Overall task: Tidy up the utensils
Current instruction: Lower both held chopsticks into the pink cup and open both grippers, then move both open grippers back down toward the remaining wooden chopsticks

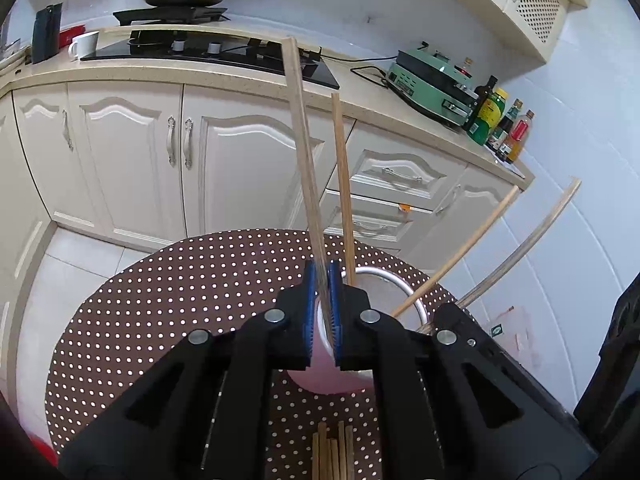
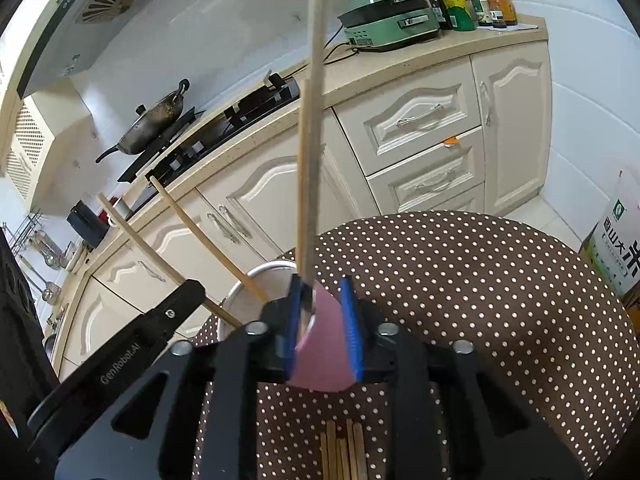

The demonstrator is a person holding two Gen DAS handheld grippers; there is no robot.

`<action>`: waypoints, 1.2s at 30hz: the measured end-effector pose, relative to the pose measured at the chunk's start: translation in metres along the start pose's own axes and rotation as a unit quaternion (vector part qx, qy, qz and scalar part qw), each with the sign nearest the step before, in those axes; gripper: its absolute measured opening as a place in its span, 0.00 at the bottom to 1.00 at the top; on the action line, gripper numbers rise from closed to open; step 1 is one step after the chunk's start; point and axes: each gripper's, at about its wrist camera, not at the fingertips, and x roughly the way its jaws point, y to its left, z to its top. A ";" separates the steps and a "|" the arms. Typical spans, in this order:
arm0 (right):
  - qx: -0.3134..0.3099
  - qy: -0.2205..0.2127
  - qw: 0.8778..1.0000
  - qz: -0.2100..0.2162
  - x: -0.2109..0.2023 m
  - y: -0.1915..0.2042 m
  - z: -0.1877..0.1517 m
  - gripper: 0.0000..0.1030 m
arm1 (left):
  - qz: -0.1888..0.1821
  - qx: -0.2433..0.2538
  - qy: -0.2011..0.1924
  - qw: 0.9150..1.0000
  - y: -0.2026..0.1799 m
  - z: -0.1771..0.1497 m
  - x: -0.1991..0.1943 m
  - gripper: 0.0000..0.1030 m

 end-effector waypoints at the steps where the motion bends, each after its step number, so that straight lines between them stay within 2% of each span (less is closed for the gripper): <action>1: -0.001 0.001 1.000 -0.001 -0.002 -0.001 -0.001 0.29 | 0.000 0.006 0.003 1.000 0.000 -0.001 -0.001 0.08; 4: -0.008 0.004 1.000 -0.007 -0.007 -0.004 -0.003 0.38 | 0.003 0.023 0.012 1.000 -0.003 -0.003 -0.003 0.09; 7: -0.016 0.001 1.000 -0.013 -0.015 -0.006 -0.006 0.40 | 0.018 0.031 0.022 0.999 -0.005 -0.008 -0.006 0.12; 18: -0.033 0.006 0.999 -0.033 -0.032 -0.017 -0.010 0.50 | 0.052 0.072 0.039 0.995 -0.011 -0.026 -0.021 0.12; 20: -0.040 0.005 0.998 -0.037 -0.037 -0.017 -0.011 0.51 | 0.059 0.075 0.041 0.995 -0.011 -0.030 -0.026 0.19; 21: -0.042 0.005 0.998 -0.037 -0.039 -0.018 -0.012 0.53 | 0.065 0.078 0.039 0.994 -0.012 -0.032 -0.029 0.26; 23: -0.045 0.008 0.998 -0.036 -0.043 -0.020 -0.014 0.54 | 0.072 0.080 0.035 0.994 -0.012 -0.035 -0.034 0.48; 24: -0.046 0.010 0.998 -0.037 -0.045 -0.021 -0.016 0.54 | 0.077 0.081 0.030 0.993 -0.012 -0.037 -0.037 0.52; 29: -0.055 0.019 0.998 -0.040 -0.054 -0.025 -0.021 0.57 | 0.091 0.086 0.027 0.992 -0.013 -0.045 -0.051 0.52; 33: -0.064 0.026 0.997 -0.039 -0.063 -0.025 -0.026 0.66 | 0.100 0.094 0.027 0.990 -0.016 -0.053 -0.063 0.53; 36: -0.075 0.030 0.996 -0.038 -0.071 -0.024 -0.031 0.68 | 0.105 0.096 0.028 0.989 -0.018 -0.058 -0.071 0.56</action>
